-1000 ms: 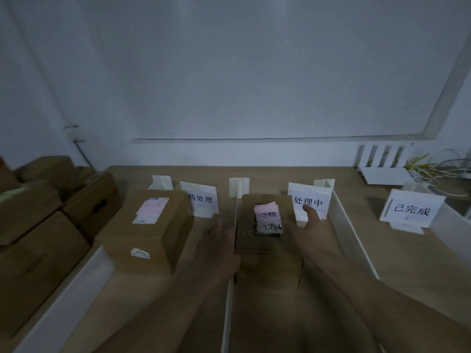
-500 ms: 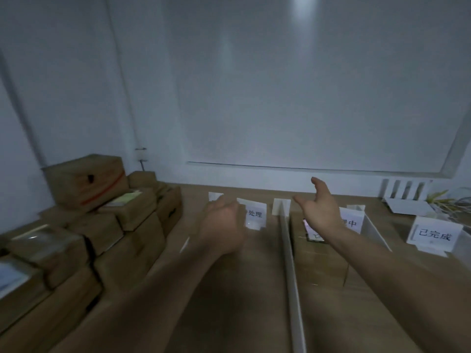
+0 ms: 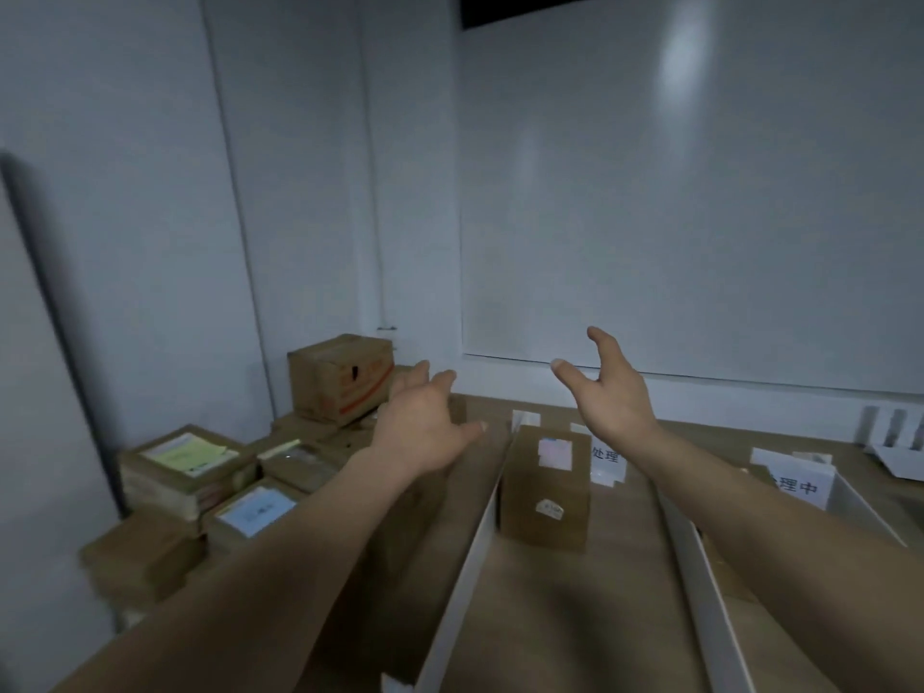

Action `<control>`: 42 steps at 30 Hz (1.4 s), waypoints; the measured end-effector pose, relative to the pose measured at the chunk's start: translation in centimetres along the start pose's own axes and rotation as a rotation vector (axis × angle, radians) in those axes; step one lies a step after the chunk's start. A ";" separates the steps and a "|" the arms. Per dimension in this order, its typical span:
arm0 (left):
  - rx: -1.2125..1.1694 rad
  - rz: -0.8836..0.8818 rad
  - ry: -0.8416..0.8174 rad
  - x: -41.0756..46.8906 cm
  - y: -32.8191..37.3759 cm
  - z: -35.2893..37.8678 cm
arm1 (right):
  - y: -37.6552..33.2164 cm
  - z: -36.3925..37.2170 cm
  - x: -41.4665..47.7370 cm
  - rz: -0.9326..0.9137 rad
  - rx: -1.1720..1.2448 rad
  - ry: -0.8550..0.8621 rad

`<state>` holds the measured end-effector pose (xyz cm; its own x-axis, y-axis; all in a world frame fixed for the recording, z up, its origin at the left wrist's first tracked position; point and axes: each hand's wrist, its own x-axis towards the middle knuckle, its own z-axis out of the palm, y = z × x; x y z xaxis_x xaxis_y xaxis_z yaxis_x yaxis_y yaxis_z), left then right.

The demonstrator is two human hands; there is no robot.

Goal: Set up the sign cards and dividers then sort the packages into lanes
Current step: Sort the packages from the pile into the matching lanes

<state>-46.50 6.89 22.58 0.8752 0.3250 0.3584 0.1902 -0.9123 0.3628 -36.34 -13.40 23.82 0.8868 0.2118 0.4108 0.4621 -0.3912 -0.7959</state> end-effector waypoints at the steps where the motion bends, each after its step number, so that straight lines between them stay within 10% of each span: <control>1: 0.003 -0.010 0.011 -0.1 -0.7 -0.6 | -0.7 0.6 0.0 -0.017 0.007 -0.006; 24: 0.082 -0.383 0.110 1.5 -20.1 -7.0 | -7.7 21.8 6.2 -0.095 0.221 -0.367; 42: -0.099 -0.644 0.009 4.3 -44.7 -9.1 | -12.9 44.6 3.5 -0.023 -0.146 -0.744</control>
<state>-55.27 51.38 15.72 0.5960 0.8014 0.0504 0.6329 -0.5075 0.5847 -39.56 32.29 15.70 0.6617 0.7494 -0.0230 0.5228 -0.4831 -0.7023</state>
